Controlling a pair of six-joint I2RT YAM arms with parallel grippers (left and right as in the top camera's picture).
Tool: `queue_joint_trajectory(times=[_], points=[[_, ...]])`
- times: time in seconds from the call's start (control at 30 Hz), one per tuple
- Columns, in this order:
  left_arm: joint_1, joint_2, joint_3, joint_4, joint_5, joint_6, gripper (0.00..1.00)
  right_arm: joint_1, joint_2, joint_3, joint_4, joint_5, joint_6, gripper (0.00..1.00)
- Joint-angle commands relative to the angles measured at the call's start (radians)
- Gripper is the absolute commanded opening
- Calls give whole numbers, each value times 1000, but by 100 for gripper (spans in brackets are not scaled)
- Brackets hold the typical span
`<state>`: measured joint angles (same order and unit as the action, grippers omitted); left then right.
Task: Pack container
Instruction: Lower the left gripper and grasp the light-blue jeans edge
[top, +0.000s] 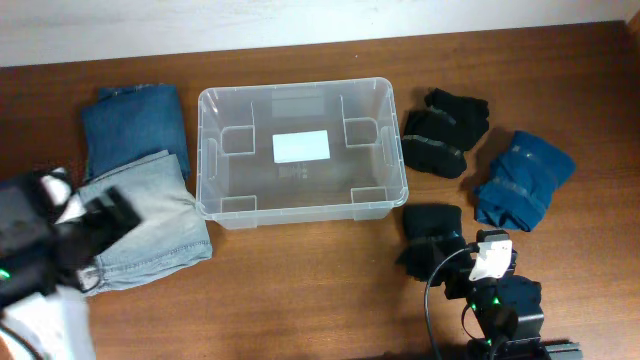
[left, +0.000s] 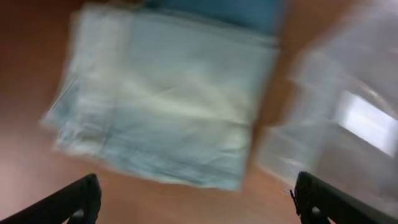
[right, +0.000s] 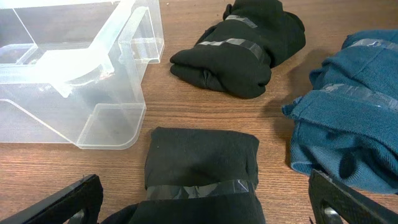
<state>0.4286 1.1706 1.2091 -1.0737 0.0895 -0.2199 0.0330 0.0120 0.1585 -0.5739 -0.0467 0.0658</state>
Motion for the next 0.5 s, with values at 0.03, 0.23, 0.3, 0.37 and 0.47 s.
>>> queue_joint_trajectory(times=[0.03, 0.23, 0.3, 0.37, 0.47], points=[[240, 142, 10, -17, 77, -56, 98, -7, -8, -7, 2, -2, -6, 99], [506, 341, 10, -2, 218, 50, 99, -7, -8, -7, 3, -2, -6, 98], [581, 441, 10, 6, 316, 155, 99, -7, -8, -7, 2, -2, -6, 98], [610, 500, 10, 3, 365, 213, 99, -7, -8, -7, 3, -2, -6, 98], [638, 587, 10, -7, 386, 257, 99, -7, -8, -7, 3, -2, -6, 98]])
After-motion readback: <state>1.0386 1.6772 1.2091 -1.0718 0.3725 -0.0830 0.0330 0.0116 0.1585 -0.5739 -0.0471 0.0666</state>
